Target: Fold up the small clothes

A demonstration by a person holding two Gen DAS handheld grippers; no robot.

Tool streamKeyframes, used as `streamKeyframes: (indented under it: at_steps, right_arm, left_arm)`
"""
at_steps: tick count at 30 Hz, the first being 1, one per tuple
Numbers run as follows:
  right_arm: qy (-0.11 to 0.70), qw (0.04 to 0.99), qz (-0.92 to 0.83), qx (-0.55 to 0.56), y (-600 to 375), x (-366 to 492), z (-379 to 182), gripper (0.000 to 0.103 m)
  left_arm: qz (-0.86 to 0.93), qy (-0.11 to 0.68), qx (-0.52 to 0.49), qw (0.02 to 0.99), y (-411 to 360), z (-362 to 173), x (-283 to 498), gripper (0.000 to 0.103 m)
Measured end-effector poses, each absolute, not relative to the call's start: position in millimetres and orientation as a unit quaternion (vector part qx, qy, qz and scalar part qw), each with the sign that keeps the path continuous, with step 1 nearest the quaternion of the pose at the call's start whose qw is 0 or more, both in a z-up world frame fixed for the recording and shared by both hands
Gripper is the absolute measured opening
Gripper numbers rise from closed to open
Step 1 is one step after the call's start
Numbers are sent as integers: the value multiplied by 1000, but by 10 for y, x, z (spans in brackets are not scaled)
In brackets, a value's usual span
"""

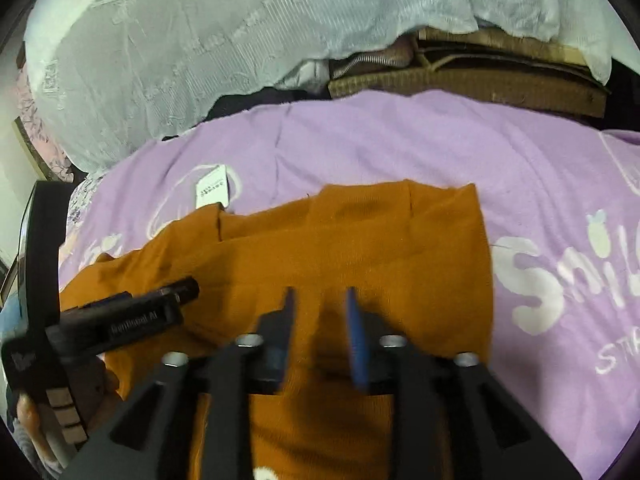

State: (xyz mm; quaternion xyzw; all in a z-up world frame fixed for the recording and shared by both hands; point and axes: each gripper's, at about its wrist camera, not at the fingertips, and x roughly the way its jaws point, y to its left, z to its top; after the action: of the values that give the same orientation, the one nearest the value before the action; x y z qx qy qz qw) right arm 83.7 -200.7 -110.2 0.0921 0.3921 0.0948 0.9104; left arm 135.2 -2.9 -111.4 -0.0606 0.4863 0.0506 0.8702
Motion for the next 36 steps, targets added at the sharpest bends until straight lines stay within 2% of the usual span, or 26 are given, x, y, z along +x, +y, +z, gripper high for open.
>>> streamKeyframes:
  at_steps: [2,4,11,19,23,30,33,36]
  right_arm:
    - [422,899,89,71,-1934,865,-1280,38]
    - [416,903,87,57,-1902,876,-1328,38]
    - [384,916,82,79,-2034,661,-1121,41]
    - [366,923,90,83,-2000,520,-955,45]
    - [349,926,106,92,-1909,375,-794,46]
    - [330,930,118,108,-1734,241,-532,46]
    - [325,929,125,125,-1625,284,-413,46]
    - [318,929,138,132,-1504,314,-331,46]
  left_arm:
    - [62,499,-44,863,-66,-1207,1378,99]
    - [68,514,-30,855,-79,-1343,1404,99]
    - [76,486,-45,869,224,-1088,1109,99]
    - [134,483,-154,852,1183,-1062,770,99]
    - [152,474,-239,834,1718,-1082,681,98]
    - [134,434,-331,827,2174,-1087,610,98]
    - [122,417,-373,820,2318,-1123,590,96]
    - [123,395,-411,812,2473,-1123,514,85]
